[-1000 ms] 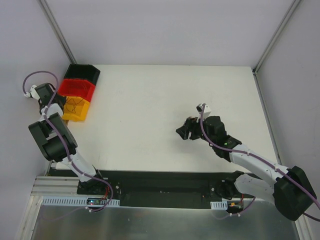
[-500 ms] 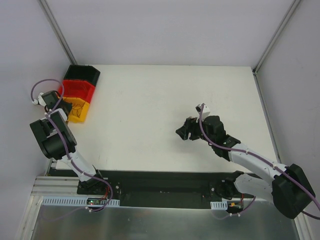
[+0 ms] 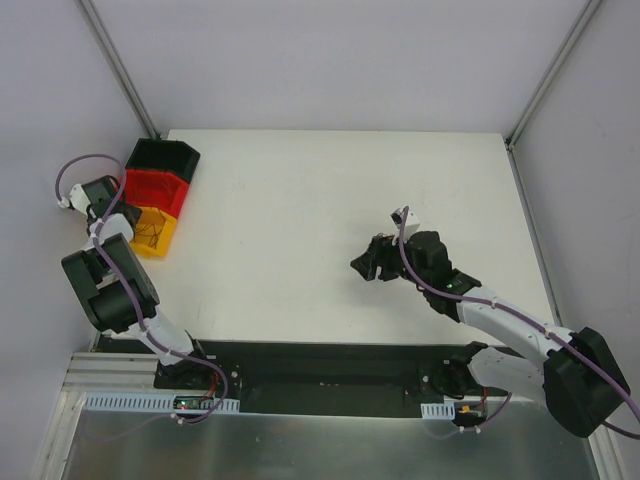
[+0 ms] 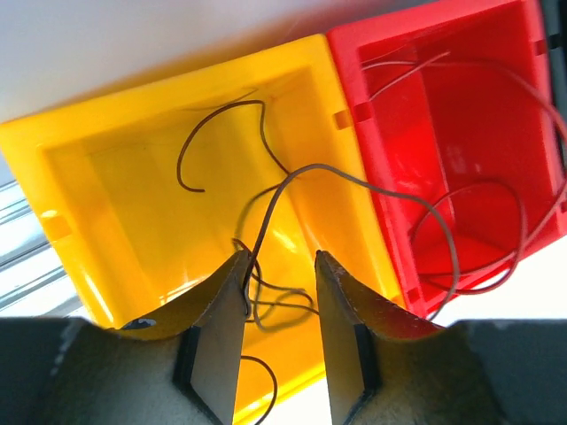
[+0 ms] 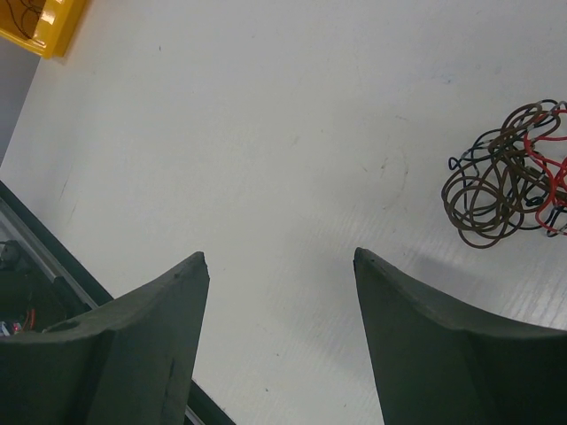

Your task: Untangle the cables

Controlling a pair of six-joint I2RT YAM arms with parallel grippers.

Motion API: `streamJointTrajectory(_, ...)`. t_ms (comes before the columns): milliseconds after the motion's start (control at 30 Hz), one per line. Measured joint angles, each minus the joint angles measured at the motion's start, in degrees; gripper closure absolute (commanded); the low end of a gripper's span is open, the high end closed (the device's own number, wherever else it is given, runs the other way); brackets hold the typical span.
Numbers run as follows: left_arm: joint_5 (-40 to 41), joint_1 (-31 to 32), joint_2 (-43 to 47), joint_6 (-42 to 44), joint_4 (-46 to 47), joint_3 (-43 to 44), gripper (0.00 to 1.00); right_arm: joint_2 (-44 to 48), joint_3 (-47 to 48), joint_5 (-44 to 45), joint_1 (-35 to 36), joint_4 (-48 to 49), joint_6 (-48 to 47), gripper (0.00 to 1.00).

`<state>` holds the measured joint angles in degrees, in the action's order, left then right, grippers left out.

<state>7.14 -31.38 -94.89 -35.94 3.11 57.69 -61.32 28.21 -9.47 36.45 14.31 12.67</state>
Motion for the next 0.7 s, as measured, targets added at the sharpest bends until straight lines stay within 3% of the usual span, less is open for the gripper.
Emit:
streamJointTrajectory(167, 0.6, 1.8, -0.4, 0.2, -3.3, 3.5, 0.59, 0.2, 0.0, -0.2, -0.2, 0.0, 0.2, 0.31)
streamJointTrajectory(233, 0.8, 2.2, -2.0, 0.2, -5.2, 5.7, 0.68, 0.4, 0.0, -0.2, -0.3, 0.0, 0.2, 0.31)
streamJointTrajectory(500, -0.7, 4.3, -8.7, -0.5, -9.9, 8.0, 0.71, 0.8, 0.0, -0.3, -0.6, 0.0, 0.2, 0.31)
streamJointTrajectory(700, -1.3, 10.1, -11.8, 2.3, -12.1, 10.9, 0.61, 0.8, 0.0, -0.3, -0.7, 0.0, 0.2, 0.31)
